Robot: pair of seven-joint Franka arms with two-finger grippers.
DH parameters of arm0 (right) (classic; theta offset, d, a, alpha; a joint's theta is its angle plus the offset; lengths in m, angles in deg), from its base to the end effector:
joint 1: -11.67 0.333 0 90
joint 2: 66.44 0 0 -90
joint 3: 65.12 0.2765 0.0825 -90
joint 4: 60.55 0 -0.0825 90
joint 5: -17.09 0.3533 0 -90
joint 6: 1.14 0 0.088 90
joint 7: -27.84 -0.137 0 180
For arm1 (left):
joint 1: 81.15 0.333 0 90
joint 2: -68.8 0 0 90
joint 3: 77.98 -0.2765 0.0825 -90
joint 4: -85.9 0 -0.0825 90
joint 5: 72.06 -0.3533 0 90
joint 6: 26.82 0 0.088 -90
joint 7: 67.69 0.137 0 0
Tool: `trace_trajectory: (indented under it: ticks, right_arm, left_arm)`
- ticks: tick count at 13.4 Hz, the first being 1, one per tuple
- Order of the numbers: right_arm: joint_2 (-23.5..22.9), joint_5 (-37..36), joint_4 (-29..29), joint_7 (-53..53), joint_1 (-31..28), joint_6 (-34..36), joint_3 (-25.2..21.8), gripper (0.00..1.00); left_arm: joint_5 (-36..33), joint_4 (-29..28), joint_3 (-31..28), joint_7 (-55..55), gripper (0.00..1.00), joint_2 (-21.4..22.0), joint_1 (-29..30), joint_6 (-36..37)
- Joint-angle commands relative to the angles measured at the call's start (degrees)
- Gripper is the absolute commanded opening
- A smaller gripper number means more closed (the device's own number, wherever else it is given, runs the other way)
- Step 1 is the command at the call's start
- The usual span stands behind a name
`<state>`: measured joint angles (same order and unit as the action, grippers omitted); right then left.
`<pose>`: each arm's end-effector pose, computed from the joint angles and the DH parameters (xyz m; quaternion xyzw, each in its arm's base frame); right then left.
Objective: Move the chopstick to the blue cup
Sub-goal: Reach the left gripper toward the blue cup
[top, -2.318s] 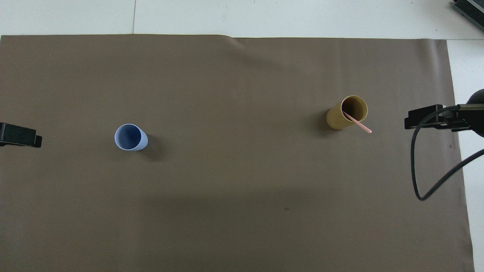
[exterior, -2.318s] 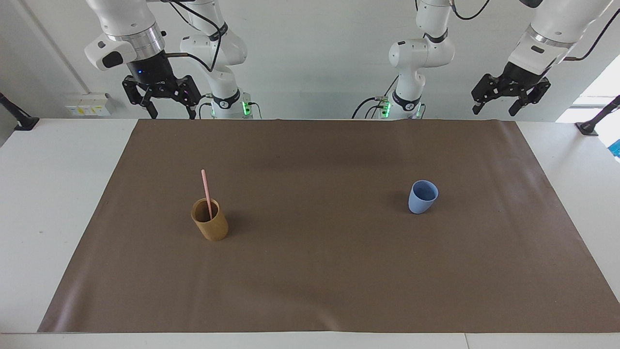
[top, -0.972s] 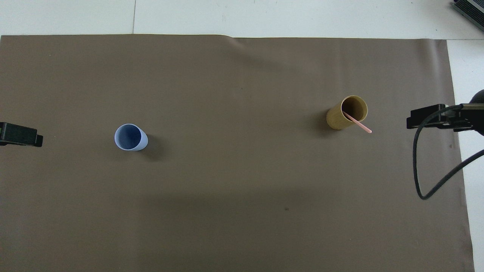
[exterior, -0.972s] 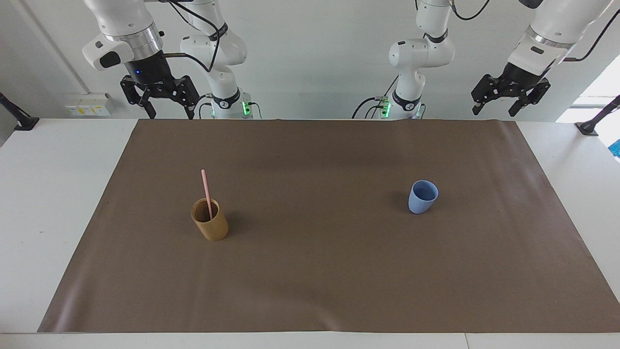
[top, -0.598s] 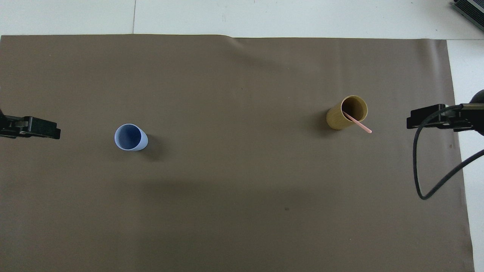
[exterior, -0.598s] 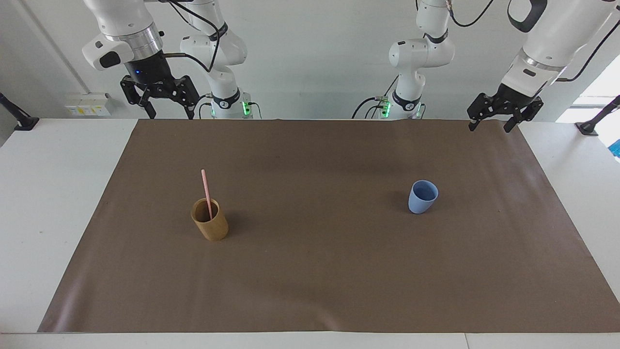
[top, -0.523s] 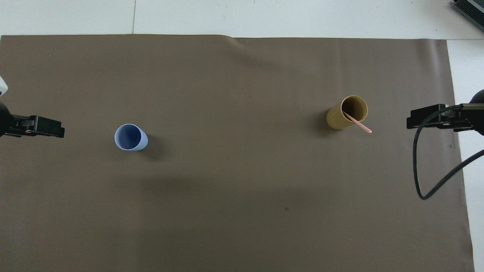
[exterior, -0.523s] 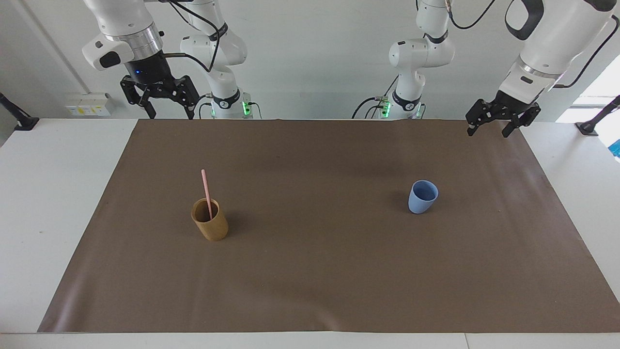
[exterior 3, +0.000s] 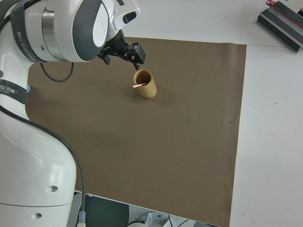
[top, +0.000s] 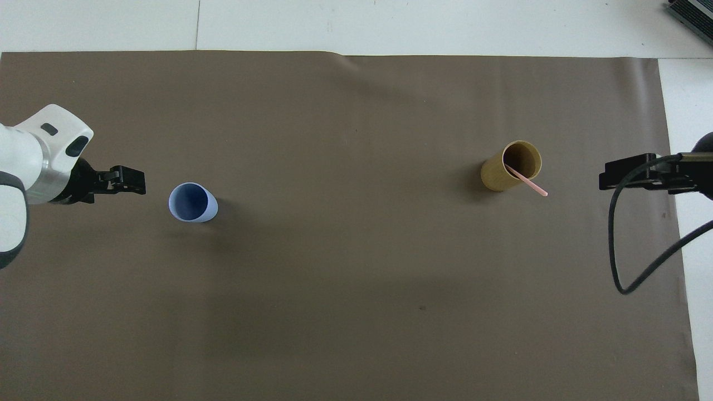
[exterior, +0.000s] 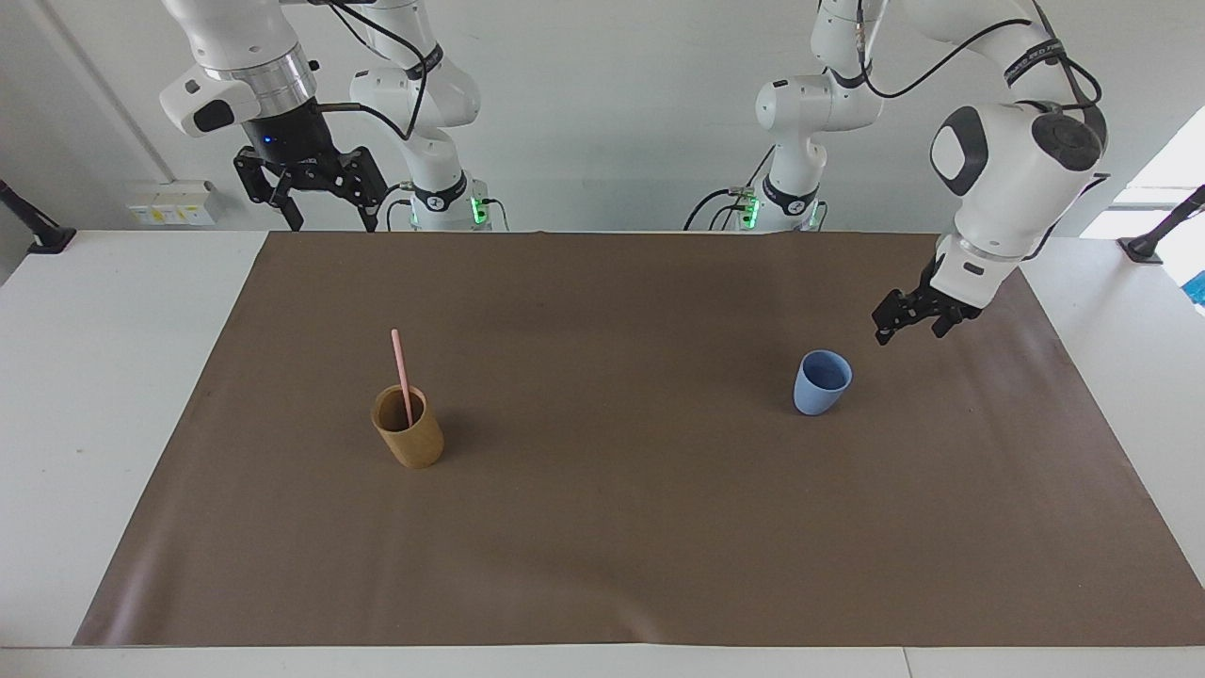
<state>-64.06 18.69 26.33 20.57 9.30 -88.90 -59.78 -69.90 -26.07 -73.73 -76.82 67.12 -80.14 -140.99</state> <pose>0.5095 0.0313 0.5968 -0.9989 0.0365 -0.0272 0.0145 0.5355 -0.0335 0.4047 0.9981 0.0590 0.0026 0.0187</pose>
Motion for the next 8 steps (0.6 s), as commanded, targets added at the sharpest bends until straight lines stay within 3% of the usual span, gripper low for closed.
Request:
trace_trajectory:
  ticks: [1,4,8]
  right_arm:
    - [-0.1,0.9,0.0,0.1,-0.6,-0.4,0.2,1.00]
    - [0.0,1.2,0.0,0.2,-0.4,0.0,0.3,1.00]
    - [0.0,1.2,0.0,0.2,-0.4,0.0,0.3,1.00]
  left_arm:
    - [-0.2,-5.1,-0.5,-6.7,1.00,-1.1,-3.1,-6.9]
    - [-0.2,-9.2,-0.5,-9.7,1.00,-1.8,-5.4,-12.3]
    - [-0.2,-9.2,-0.5,-9.2,1.00,-4.0,-5.0,-14.1]
